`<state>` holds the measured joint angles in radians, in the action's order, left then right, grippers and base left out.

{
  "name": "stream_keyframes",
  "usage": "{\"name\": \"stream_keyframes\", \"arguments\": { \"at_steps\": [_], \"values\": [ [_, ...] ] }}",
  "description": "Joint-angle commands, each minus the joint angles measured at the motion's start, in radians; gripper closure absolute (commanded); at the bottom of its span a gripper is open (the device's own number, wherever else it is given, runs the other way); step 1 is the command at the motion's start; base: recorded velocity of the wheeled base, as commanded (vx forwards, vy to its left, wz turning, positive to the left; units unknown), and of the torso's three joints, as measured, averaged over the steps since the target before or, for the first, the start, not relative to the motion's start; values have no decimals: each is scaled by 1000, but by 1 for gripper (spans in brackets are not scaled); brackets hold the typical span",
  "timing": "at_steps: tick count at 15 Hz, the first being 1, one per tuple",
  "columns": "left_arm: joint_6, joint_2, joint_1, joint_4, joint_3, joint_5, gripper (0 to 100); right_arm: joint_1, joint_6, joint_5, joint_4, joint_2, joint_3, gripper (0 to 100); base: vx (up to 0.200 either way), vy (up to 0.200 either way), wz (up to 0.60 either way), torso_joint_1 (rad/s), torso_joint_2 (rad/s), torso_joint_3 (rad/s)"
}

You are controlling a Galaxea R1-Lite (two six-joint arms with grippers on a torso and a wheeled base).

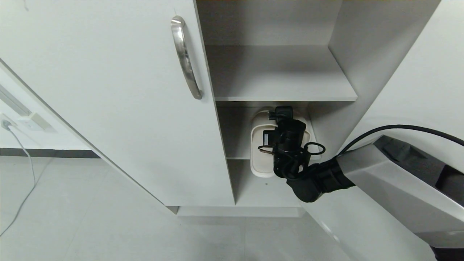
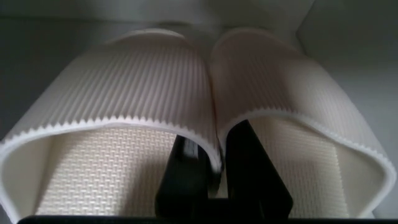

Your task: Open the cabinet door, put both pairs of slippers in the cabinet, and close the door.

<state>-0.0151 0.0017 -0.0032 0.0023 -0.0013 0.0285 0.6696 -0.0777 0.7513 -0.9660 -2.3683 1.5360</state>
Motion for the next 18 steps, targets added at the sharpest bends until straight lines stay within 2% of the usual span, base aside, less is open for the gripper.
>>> {"name": "stream_keyframes", "arguments": {
  "at_steps": [1, 16, 17, 18],
  "values": [
    [1, 1, 0, -1, 1, -6, 100, -15, -1, 0, 23, -28, 72, 100, 0, 0, 0, 0, 0, 0],
    [3, 1, 0, -1, 0, -9, 100, -44, -2, -36, 85, -83, 147, 100, 0, 0, 0, 0, 0, 0],
    [3, 1, 0, -1, 0, -9, 100, -44, -2, -35, 85, -81, 147, 0, 0, 0, 0, 0, 0, 0],
    [3, 1, 0, -1, 0, -9, 100, -44, -2, -35, 85, -80, 144, 0, 0, 0, 0, 0, 0, 0]
  ]
}}
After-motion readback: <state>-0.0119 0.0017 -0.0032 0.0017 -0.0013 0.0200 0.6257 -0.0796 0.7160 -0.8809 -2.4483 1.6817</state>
